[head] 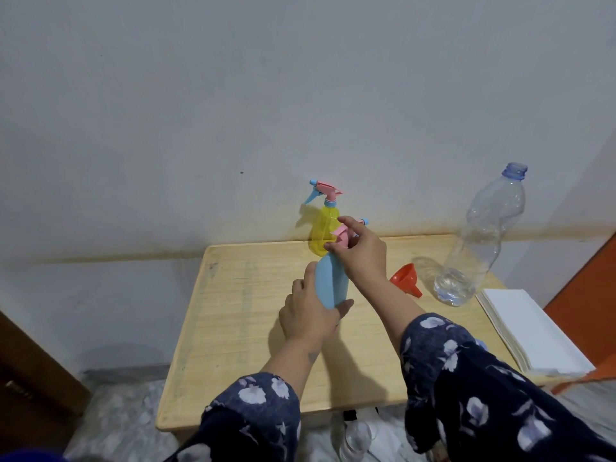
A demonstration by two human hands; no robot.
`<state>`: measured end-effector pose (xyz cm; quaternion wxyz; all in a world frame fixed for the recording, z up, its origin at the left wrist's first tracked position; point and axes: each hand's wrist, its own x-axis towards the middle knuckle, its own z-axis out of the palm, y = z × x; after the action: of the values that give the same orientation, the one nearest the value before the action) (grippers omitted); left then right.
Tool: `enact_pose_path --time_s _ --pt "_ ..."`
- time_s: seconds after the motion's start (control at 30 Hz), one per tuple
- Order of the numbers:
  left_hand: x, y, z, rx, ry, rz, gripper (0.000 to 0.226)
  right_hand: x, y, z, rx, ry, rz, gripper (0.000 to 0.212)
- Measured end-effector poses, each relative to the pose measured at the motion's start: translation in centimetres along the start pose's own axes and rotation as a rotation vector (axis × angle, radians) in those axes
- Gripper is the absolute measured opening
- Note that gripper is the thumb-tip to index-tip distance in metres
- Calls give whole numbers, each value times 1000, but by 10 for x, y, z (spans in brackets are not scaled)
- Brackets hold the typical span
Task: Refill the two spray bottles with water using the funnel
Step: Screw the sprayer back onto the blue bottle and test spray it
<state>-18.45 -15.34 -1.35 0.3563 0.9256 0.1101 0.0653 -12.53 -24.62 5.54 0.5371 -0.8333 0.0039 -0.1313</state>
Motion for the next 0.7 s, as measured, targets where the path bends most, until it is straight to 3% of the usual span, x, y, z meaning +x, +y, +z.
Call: enact_pose_path --time_s 0.17,0.33,0.43,0.57,0.7 --pt "9 -8 -6 -249 -202 57 86 8 10 -16 133 -125 34 54" --pt "0 8 0 -175 -75 43 87 2 14 -12 80 -82 -33 81" --pt "-4 14 9 -117 -30 42 91 3 20 -11 -4 -130 121 100" --pt "-17 9 22 -83 -99 141 94 1 33 -18 68 -213 127 82" --pt "-29 -15 24 49 -165 295 61 -11 60 -41 111 -167 131 61"
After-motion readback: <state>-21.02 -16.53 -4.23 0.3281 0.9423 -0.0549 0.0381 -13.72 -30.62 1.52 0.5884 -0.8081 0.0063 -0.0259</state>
